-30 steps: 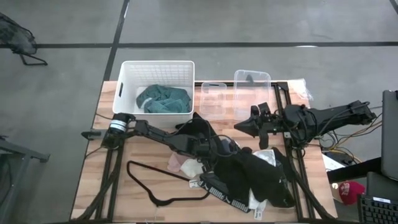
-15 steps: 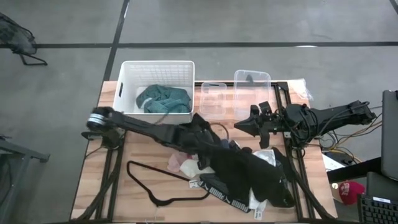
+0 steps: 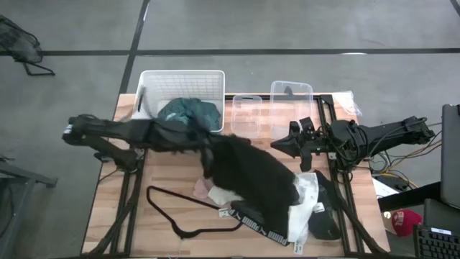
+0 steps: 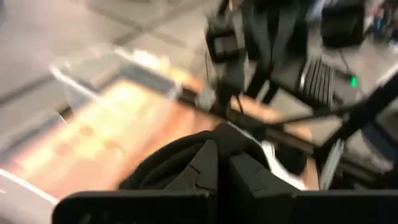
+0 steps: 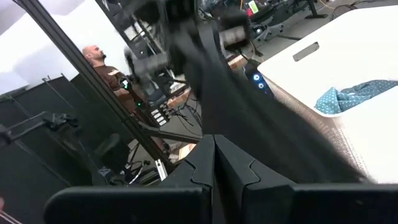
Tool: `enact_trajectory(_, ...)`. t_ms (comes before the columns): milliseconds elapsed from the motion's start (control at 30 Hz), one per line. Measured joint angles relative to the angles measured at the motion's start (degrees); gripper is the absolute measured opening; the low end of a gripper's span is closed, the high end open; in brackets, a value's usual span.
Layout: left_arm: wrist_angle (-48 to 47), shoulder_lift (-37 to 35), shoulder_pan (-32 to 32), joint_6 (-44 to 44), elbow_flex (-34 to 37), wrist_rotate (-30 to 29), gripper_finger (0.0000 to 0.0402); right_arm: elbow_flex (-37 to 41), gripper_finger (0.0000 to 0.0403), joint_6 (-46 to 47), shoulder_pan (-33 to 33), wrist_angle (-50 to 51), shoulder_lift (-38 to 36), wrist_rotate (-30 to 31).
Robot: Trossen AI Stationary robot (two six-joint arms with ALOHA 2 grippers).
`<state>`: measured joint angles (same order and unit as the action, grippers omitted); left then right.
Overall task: Pick & Place Cloths
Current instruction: Put the black polo shirt into the white bin
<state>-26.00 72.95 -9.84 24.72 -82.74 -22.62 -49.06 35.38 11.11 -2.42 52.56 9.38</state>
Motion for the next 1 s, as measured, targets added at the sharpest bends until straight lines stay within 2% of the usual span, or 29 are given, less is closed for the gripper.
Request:
enact_trajectory(200,0.28,-8.11,1.0,-6.14,-4.23,-9.44,0.0011,0.0,0.0008,0.02,-0.02,-0.04,0.0,0.03)
enact_trajectory(367,0.9,-11.69,1.13,-17.69,-9.7,-20.32,0.0011,0.0,0.0008,0.02,-0.02,-0.02,0.02,0.05)
enact_trajectory(567,5.52,-12.23,1.29,-34.89,-16.83,-33.12,0.0012,0.0,0.0008,0.04,-0.02,-0.02,0.02,0.08)
enact_trajectory(667,9.97,-11.59,2.02,-46.64,-19.63,-35.76,0.0014,0.0,0.0008,0.04,-0.02,0.0,0.02,0.1)
enact_trajectory(767,13.32,-11.0,3.19,-54.11,-21.91,-36.33,0.0011,0.0,0.0008,0.04,-0.02,0.0,0.02,0.16)
enact_trajectory(1000,18.64,-9.59,10.87,-61.77,-23.83,-38.12,0.0016,0.0,0.0008,0.02,-0.02,0.0,0.02,1.34)
